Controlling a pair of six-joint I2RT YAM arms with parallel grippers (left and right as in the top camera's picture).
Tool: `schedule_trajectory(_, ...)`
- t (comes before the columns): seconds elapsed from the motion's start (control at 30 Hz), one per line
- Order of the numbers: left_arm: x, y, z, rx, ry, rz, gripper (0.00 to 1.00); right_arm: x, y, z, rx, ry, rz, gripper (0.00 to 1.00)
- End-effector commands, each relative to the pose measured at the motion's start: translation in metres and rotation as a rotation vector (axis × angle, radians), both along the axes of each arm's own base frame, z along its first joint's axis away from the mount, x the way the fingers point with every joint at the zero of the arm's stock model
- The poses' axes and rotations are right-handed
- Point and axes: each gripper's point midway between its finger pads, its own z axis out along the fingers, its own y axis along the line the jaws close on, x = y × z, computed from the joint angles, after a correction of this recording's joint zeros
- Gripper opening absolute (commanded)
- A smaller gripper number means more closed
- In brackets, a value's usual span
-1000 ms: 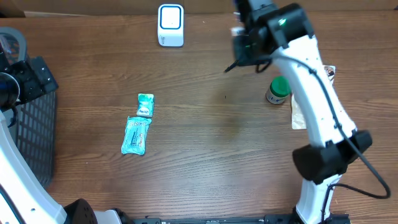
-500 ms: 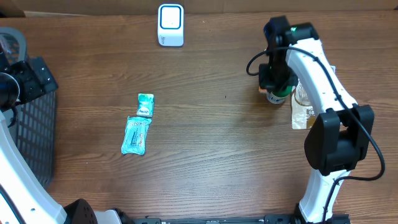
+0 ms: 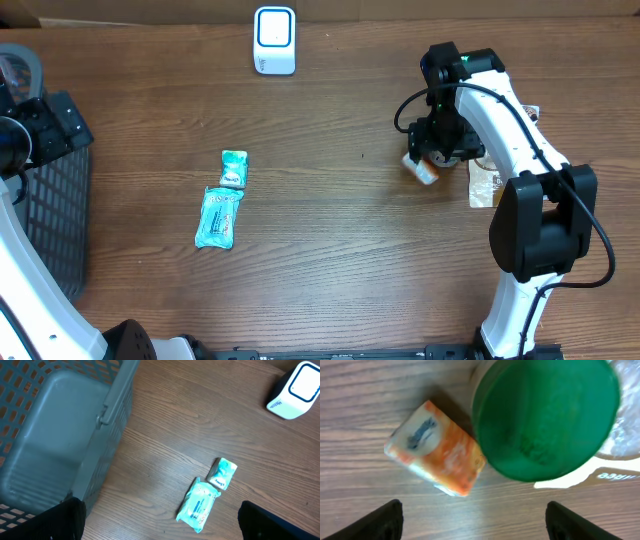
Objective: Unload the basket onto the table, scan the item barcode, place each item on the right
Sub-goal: 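Carry the orange pack right and set it beside the jar, then move the right gripper to the small teal Kleenex pack and grasp it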
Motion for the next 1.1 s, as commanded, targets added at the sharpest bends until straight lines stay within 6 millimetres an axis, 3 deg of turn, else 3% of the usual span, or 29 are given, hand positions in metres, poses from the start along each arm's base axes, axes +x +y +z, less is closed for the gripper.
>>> schedule_trajectory(0.0, 0.002, -0.002, 0.002, 0.003, -0.008, -0.02, 1.0, 0.008, 0.027, 0.012, 0.117, -0.028, 0.008, 0.9)
schedule_trajectory(0.2, 0.002, -0.002, 0.002, 0.003, -0.008, -0.02, 0.99, 0.016, 0.097, 0.027, 0.403, -0.068, 0.059, 0.9)
schedule_trajectory(0.23, 0.002, -0.002, 0.002, 0.003, -0.008, -0.02, 0.99, 0.019, 0.112, 0.03, 0.459, -0.081, 0.075, 0.88)
schedule_trajectory(0.27, 0.002, -0.002, 0.002, 0.003, -0.008, -0.02, 1.0, 0.026, 0.14, 0.036, 0.55, -0.118, 0.086, 0.83)
schedule_trajectory(0.5, 0.002, -0.002, 0.002, 0.003, -0.008, -0.02, 1.0, 0.041, 0.22, 0.041, 0.624, -0.241, 0.029, 0.66)
schedule_trajectory(0.7, 0.002, -0.002, 0.002, 0.003, -0.008, -0.02, 0.99, 0.03, 0.275, 0.016, 0.611, -0.284, 0.005, 0.6)
schedule_trajectory(0.93, 0.002, -0.002, 0.002, 0.003, -0.008, -0.02, 1.0, 0.004, 0.341, -0.017, 0.655, -0.273, 0.114, 0.47)
schedule_trajectory(1.07, 0.002, -0.002, 0.002, 0.003, -0.008, -0.02, 1.0, -0.005, 0.362, -0.039, 0.629, -0.293, 0.157, 0.46)
